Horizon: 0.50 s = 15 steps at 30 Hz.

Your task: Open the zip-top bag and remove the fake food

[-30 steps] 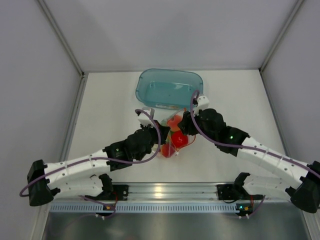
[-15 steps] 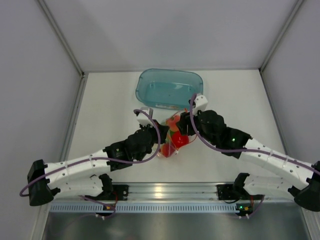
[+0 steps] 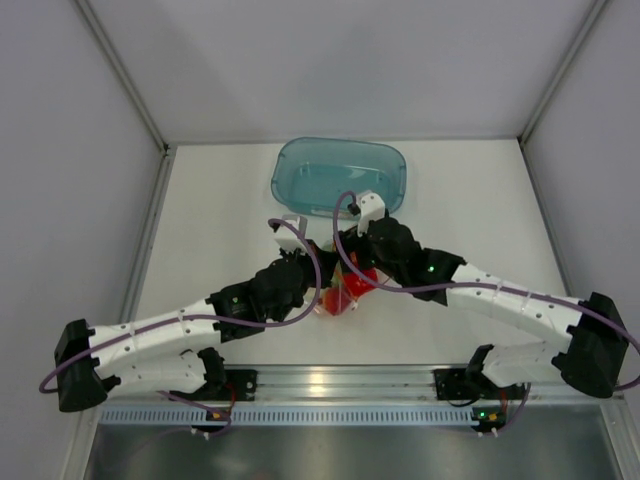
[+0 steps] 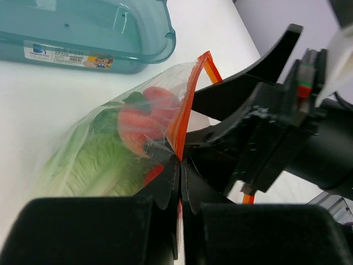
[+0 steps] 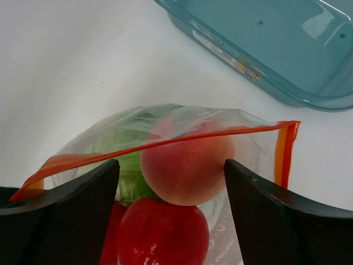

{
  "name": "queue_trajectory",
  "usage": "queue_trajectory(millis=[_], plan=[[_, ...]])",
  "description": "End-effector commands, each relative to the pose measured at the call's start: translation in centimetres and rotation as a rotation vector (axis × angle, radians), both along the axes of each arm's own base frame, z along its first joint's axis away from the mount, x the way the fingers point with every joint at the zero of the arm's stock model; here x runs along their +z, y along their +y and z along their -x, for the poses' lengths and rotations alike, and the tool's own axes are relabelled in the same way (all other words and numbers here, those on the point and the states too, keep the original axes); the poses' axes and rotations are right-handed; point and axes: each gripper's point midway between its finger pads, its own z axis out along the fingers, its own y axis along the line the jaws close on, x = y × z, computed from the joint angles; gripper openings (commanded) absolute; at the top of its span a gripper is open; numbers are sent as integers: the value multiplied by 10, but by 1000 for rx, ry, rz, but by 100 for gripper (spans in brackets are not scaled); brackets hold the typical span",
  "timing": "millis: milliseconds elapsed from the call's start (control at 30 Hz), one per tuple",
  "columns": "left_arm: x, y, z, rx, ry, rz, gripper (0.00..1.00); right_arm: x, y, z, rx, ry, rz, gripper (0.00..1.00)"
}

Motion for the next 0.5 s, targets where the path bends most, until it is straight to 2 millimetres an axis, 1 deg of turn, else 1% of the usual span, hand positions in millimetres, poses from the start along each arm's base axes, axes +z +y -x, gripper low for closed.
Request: queue_trajectory(millis=[0, 33, 100, 133, 167, 200, 233, 300, 333, 400, 433, 467], plan=[[30, -4, 2, -16, -34, 89, 0, 19, 13, -14, 4, -80, -55, 80], [30, -3, 2, -11, -38, 83, 0, 13, 13, -18, -15, -78, -34, 81], [29, -2, 1, -7, -41, 79, 0, 8, 11, -23, -34, -76, -26, 83], [28, 0, 1, -1, -41, 76, 0, 2, 10, -28, -46, -72, -15, 83], [27, 0, 1, -2, -40, 77, 0, -2, 9, -29, -53, -71, -8, 83], [28, 1, 2, -2, -41, 81, 0, -6, 7, -32, -64, -68, -2, 86], [28, 2, 2, -4, -41, 80, 0, -13, 7, -33, -68, -53, 7, 87], [27, 2, 2, -3, -42, 76, 0, -19, 7, -36, -59, -38, 5, 89], [27, 3, 2, 0, -43, 78, 0, -26, 7, -37, -60, -24, 11, 90], [27, 3, 2, -1, -43, 76, 0, -30, 7, -39, -54, -16, 4, 91], [27, 4, 2, 2, -44, 77, 0, -37, 7, -38, -49, 1, 11, 91], [25, 5, 2, 3, -42, 75, 0, -33, 10, -42, -51, -10, -10, 91]])
